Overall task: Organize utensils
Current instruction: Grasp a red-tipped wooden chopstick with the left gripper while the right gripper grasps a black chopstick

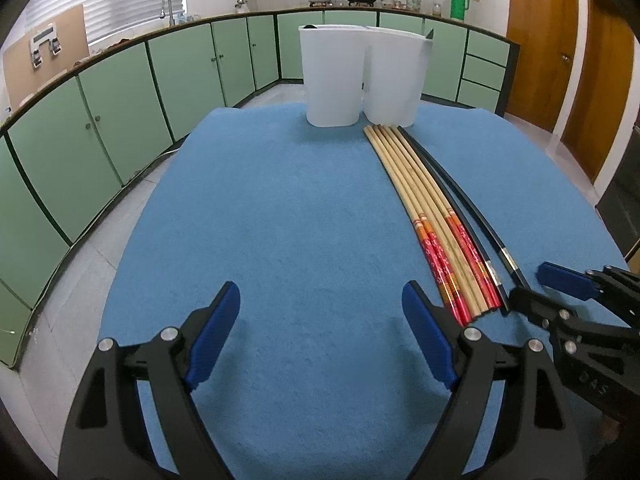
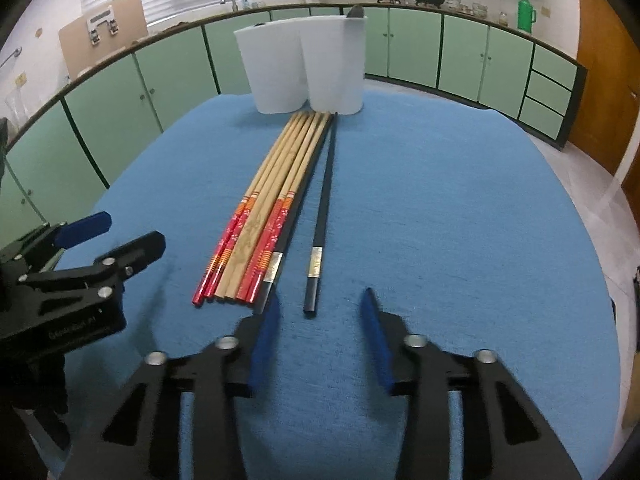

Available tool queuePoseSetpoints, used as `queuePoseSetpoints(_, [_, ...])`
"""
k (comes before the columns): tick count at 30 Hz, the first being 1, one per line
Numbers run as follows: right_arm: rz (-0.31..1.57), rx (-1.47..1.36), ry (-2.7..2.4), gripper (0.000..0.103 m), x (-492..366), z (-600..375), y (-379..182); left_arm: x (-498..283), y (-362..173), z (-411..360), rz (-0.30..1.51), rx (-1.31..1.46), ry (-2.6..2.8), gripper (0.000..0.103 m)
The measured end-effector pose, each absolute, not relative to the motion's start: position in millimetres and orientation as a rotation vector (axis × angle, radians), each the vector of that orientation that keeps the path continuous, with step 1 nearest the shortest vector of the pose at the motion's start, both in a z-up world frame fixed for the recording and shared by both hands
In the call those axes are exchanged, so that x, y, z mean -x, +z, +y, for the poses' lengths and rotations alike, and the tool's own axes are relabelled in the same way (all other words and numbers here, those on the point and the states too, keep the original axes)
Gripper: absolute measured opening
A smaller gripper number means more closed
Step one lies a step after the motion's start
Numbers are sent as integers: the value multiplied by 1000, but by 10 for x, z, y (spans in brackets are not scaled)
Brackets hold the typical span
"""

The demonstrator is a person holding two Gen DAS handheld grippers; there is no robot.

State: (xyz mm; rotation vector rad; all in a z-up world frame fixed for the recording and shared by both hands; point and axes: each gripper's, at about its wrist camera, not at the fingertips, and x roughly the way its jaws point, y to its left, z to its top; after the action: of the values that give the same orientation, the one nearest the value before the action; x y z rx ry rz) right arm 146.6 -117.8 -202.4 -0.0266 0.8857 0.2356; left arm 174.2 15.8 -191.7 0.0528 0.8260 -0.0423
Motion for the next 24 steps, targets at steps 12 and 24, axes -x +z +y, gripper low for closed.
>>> queuePoseSetpoints(12, [887, -51, 218, 7, -1472, -1465, -2006, -1709, -2003, -178, 888, -62, -136, 81])
queuePoseSetpoints(24, [882, -65, 227, 7, -1467, -1556, -2026, -1720, -2054, -115, 910, -64, -64, 83])
